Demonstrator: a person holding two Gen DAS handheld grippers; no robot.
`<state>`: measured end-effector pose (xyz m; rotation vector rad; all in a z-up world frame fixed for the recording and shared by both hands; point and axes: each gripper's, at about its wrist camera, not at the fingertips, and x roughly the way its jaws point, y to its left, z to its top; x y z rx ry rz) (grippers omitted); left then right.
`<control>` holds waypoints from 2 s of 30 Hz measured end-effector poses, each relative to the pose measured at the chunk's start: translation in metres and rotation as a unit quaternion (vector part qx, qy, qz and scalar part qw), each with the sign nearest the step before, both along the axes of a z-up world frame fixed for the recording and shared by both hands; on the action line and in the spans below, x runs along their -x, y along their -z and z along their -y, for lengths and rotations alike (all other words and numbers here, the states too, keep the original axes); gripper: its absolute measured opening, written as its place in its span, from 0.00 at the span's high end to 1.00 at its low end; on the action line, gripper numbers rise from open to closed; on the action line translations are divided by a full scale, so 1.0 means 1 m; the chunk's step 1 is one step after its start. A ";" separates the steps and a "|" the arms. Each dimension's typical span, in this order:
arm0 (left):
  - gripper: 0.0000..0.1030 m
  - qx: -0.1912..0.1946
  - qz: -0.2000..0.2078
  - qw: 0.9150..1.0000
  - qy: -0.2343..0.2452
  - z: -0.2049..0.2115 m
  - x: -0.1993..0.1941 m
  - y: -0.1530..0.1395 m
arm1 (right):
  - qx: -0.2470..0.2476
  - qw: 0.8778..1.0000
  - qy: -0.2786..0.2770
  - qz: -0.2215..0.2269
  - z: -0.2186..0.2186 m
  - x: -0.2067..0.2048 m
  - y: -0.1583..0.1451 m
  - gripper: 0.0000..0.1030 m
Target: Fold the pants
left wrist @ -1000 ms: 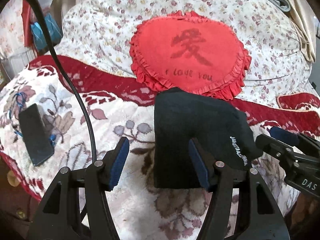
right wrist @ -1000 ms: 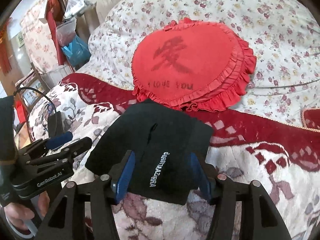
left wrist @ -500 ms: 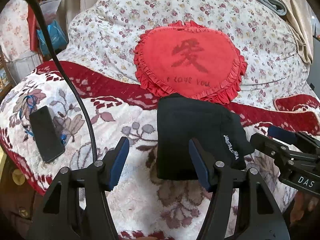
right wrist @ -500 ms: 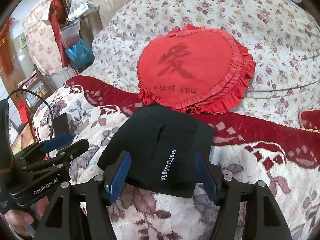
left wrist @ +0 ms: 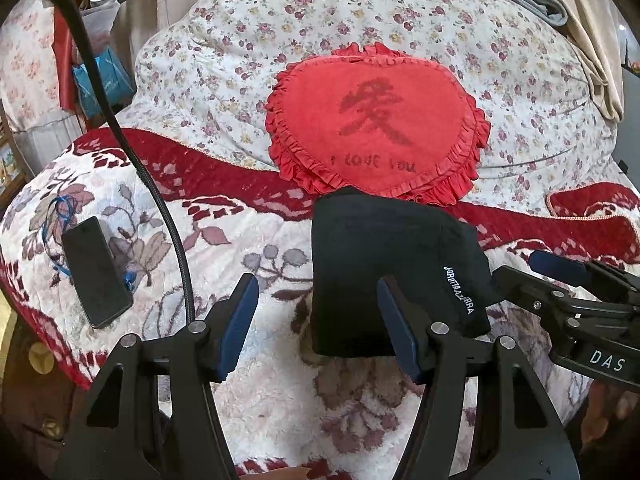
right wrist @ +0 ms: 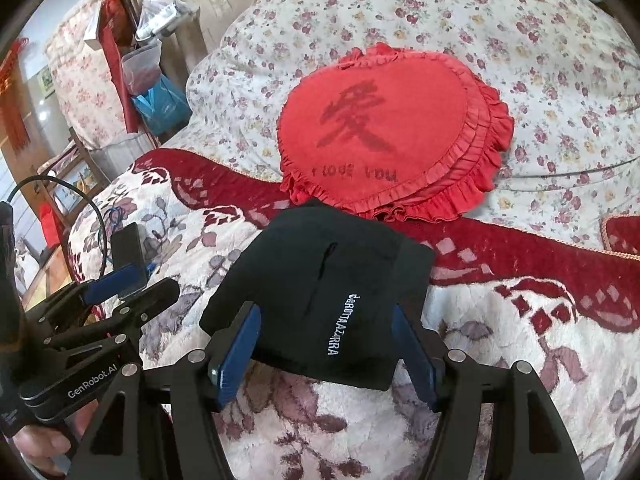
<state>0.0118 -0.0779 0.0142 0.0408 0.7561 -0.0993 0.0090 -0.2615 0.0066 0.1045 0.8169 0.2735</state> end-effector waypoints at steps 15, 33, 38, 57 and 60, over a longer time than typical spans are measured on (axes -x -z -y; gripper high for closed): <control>0.40 -0.006 -0.006 1.000 0.002 -0.001 -0.004 0.005 | -0.003 1.000 -0.004 -0.007 -0.003 -0.003 0.005 0.36; 0.40 -0.008 -0.012 1.000 0.006 -0.003 -0.007 0.009 | 0.001 1.000 -0.015 -0.014 -0.007 -0.008 0.008 0.36; 0.40 -0.009 -0.013 1.000 0.006 -0.003 -0.008 0.010 | 0.001 1.000 -0.014 -0.017 -0.008 -0.009 0.008 0.36; 0.40 -0.009 -0.013 1.000 0.005 -0.005 -0.009 0.011 | 0.002 1.000 -0.016 -0.021 -0.012 -0.012 0.011 0.36; 0.40 -0.009 -0.013 1.000 0.006 -0.004 -0.009 0.011 | 0.002 1.000 -0.016 -0.023 -0.012 -0.012 0.011 0.36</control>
